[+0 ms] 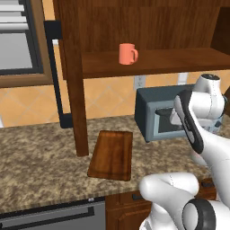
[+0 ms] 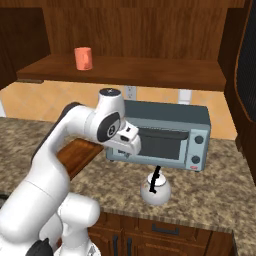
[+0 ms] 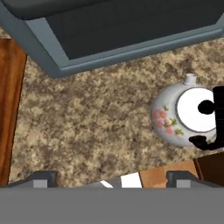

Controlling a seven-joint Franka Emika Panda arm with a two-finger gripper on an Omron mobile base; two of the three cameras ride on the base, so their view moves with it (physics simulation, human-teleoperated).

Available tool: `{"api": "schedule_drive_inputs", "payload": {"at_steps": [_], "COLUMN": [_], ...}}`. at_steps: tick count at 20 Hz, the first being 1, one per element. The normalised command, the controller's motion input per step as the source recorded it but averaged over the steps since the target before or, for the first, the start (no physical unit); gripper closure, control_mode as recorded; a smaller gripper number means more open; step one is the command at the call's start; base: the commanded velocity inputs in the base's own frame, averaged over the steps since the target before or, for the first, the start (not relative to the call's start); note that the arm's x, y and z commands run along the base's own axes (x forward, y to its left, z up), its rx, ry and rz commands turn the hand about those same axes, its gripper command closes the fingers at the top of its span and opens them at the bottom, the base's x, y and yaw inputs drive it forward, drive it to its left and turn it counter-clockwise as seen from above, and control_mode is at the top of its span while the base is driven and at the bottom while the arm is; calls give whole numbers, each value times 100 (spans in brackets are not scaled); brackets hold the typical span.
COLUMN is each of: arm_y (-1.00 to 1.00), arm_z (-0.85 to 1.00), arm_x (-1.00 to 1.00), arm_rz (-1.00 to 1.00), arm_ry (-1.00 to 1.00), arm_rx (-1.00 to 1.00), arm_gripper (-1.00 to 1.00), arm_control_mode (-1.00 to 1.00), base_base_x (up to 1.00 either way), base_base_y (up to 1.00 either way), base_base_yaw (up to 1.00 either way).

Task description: Pick the kettle from the counter and place it on the tray. Then pick the mug from the cabinet and place it on the tray. Then close the cabinet doors.

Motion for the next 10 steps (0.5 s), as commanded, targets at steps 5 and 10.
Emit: {"api": "schedule_drive_inputs", "payload": {"at_steps": [5, 10], "arm_y": [-62, -66], "arm_z": [-30, -21], "arm_x": [-2, 1], "arm_rz": [-9, -1], "arm_ry": [10, 9], "arm_rx": [0, 1], "arm_gripper": [-100, -100], "arm_control_mode": [-100, -100], "base_base_x": [0, 0], "base_base_y": [0, 0], "base_base_yaw": [0, 0]}}
